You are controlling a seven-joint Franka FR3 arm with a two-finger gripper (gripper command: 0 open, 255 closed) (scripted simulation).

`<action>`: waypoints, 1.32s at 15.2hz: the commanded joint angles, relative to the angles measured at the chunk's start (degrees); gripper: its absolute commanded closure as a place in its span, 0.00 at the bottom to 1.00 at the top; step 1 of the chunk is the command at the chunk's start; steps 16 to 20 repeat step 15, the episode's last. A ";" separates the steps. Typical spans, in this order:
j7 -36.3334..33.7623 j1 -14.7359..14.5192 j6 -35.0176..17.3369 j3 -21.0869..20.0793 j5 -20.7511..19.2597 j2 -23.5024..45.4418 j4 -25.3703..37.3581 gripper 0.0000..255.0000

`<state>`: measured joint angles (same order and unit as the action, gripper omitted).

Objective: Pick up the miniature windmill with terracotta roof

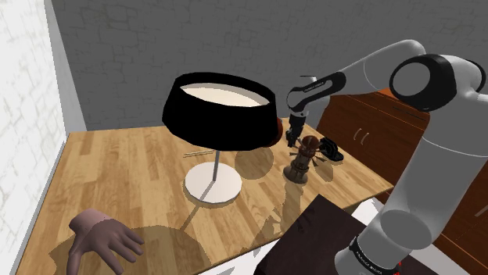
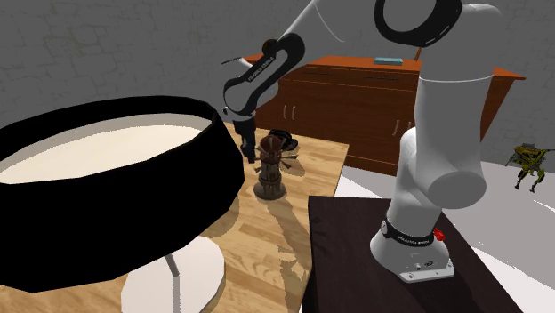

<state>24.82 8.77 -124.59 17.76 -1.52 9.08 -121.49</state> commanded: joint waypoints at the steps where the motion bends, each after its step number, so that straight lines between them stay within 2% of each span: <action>1: -0.04 -0.27 1.32 -0.17 -0.19 -0.76 0.51 1.00; 13: -0.58 -0.63 10.02 -0.04 -1.49 -5.21 4.94 1.00; 20: -0.59 -0.63 10.13 -0.05 -1.51 -5.25 5.00 1.00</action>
